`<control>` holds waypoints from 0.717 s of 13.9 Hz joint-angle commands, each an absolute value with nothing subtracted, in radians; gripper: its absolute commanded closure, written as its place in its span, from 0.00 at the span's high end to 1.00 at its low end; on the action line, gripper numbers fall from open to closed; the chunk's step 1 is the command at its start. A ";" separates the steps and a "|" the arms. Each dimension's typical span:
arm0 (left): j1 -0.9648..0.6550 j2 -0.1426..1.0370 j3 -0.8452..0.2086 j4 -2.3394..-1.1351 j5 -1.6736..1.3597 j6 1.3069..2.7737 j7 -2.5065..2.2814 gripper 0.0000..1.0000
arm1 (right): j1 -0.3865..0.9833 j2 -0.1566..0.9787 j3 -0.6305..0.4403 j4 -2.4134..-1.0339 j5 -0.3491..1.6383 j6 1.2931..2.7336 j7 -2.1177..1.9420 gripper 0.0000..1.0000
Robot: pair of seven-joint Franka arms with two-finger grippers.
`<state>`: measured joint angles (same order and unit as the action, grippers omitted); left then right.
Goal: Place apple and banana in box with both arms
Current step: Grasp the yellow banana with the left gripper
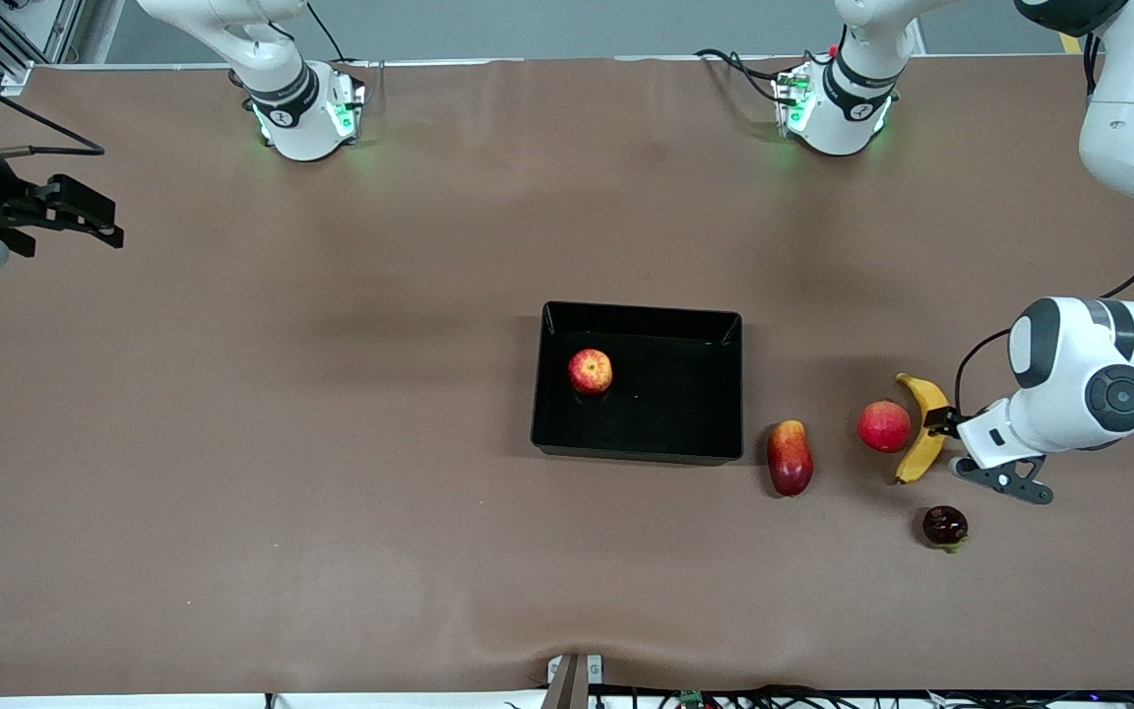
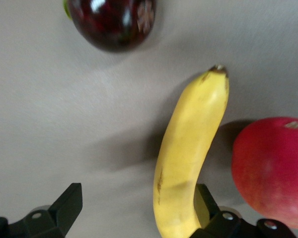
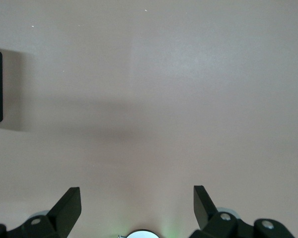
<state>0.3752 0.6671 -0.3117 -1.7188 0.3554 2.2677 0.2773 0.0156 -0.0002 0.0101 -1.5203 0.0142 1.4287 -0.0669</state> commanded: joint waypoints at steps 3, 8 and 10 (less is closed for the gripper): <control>0.391 0.672 -0.327 -1.746 0.235 2.292 0.304 1.00 | 0.034 -0.012 0.015 -1.517 0.014 1.414 0.015 1.00; 0.391 0.692 -0.325 -1.749 0.233 2.292 0.305 0.22 | 0.032 -0.009 0.014 -1.517 0.014 1.422 0.011 1.00; 0.390 0.684 -0.325 -1.744 0.242 2.286 0.308 0.00 | 0.029 -0.009 0.014 -1.520 0.014 1.422 0.011 1.00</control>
<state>0.3787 0.6965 -0.3153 -1.7394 0.2503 2.2786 0.2829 0.0290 -0.0002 0.0160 -1.5196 0.0145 1.4276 -0.0066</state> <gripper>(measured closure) 0.392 0.000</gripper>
